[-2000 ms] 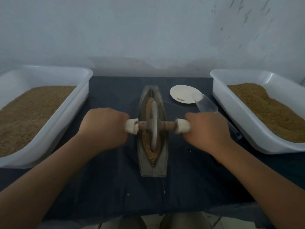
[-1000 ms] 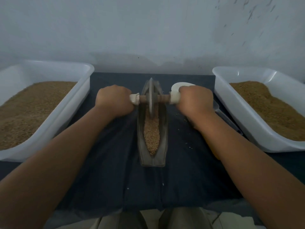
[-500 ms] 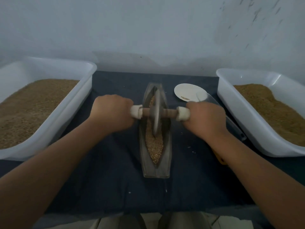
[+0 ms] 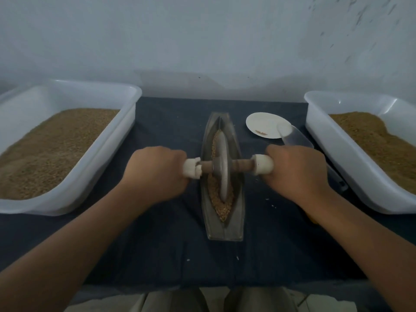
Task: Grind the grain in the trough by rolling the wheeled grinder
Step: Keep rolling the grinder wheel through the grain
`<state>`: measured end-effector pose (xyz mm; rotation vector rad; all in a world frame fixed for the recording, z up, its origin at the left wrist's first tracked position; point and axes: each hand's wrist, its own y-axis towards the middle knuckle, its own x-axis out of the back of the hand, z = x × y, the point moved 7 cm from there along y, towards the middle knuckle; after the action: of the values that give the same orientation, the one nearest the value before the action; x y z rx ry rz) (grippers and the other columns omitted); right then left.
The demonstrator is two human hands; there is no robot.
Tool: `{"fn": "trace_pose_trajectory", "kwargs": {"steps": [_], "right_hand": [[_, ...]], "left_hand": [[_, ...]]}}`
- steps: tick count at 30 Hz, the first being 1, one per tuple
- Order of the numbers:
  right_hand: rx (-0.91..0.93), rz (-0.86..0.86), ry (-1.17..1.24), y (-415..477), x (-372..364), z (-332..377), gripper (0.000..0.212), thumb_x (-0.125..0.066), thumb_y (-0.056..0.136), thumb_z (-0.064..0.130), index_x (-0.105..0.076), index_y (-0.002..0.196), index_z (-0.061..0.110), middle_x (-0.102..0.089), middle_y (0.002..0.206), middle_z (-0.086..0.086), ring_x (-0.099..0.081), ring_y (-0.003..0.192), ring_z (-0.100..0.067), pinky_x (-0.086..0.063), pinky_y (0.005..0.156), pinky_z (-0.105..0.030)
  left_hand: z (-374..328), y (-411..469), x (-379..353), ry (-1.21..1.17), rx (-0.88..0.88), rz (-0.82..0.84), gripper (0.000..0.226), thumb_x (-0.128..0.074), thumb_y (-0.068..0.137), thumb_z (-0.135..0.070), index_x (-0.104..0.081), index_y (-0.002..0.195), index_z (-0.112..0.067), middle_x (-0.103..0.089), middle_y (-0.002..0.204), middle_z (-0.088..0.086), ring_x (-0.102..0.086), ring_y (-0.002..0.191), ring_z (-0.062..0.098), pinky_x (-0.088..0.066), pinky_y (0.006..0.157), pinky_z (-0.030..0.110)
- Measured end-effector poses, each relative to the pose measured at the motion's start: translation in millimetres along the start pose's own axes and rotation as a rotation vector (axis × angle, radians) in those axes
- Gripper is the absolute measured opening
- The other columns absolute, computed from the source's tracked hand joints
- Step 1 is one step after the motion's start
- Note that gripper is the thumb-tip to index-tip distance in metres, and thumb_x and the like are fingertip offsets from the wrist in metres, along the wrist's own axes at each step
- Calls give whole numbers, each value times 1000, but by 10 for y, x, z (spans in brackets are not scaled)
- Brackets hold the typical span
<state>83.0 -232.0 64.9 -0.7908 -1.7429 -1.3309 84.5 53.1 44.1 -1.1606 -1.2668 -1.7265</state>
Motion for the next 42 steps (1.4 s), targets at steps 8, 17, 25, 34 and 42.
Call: {"fn": "trace_pose_trajectory", "kwargs": {"steps": [8,17,25,34,42], "right_hand": [[-152,63,3,707,-404,-104,23,-63,86,40,-57,74,21,-52,62,4,-54,60,-25,-23,52,-27],[24,46,48,-79,33,4,47,-80,70,52,-38,64,32,-32,50,14,-35,42,-12,-19,44,-19],[-103,4,-40,679,-243,-16,26,-70,79,33,-50,68,19,-41,57,6,-42,52,-24,-21,50,-24],[5,24,49,72,6,-3,32,-70,77,51,-48,65,30,-31,51,15,-32,44,-9,-22,45,-20],[-89,-3,-4,440,-265,-68,35,-71,84,50,-50,70,25,-37,57,10,-45,55,-23,-19,49,-23]], "left_hand": [[80,922,-115,-30,87,80,30,-56,83,-51,-54,68,-25,-58,70,-7,-58,66,24,-42,62,33],[-15,70,12,15,-50,-40,37,-63,74,-55,-39,62,-30,-42,53,-12,-37,45,9,-21,48,23],[153,859,-209,-105,121,168,31,-54,83,-54,-62,71,-26,-62,73,-7,-58,64,17,-43,58,31],[-14,190,42,-35,-3,92,27,-60,78,-53,-48,67,-32,-52,61,-11,-51,54,11,-42,52,27],[66,602,-89,-34,79,77,34,-55,81,-55,-54,64,-26,-54,61,-9,-51,54,15,-38,54,28]]}}
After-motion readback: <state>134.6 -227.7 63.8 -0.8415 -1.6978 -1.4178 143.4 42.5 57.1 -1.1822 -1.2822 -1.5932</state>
